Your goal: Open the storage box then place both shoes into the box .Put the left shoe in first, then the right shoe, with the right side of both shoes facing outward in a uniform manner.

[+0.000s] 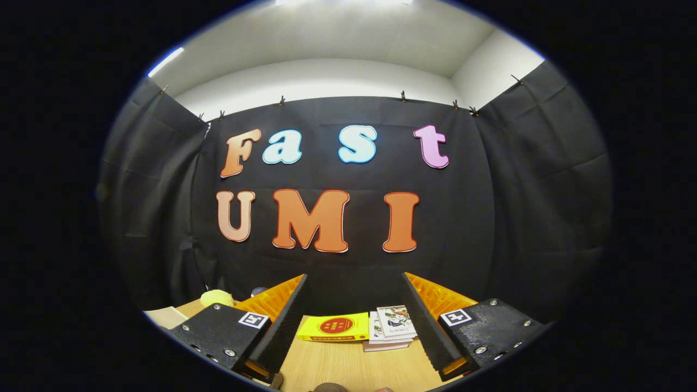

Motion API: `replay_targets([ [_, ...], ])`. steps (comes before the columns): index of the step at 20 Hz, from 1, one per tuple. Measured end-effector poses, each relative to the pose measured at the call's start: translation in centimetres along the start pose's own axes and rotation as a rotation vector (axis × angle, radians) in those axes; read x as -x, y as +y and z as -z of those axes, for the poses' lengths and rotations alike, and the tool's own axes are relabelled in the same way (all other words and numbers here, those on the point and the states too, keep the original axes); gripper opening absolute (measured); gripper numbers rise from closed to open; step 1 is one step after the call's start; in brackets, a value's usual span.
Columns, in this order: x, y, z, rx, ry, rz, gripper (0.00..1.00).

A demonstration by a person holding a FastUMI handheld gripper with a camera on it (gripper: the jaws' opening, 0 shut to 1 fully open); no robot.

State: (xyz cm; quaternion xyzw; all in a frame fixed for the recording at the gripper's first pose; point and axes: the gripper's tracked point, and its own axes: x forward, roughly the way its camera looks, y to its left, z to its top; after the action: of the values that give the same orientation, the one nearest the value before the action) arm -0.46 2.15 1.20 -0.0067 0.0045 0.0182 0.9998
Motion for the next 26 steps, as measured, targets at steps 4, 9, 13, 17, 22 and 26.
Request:
replay_targets([
  [4, 0.4, -0.2, -0.1, -0.002, 0.001, 0.002, 0.99],
  [9, 0.8, -0.5, 0.1, -0.008, 0.016, 0.001, 0.99],
  [13, 1.0, 0.0, 1.1, -0.026, 0.044, -0.016, 0.99],
  [17, 1.3, 1.2, 2.5, -0.041, 0.090, -0.050, 0.99],
  [22, 2.0, 4.2, 5.5, -0.118, 0.186, -0.127, 0.99],
  [26, 2.5, 7.5, 8.9, -0.182, 0.293, -0.207, 0.99],
])
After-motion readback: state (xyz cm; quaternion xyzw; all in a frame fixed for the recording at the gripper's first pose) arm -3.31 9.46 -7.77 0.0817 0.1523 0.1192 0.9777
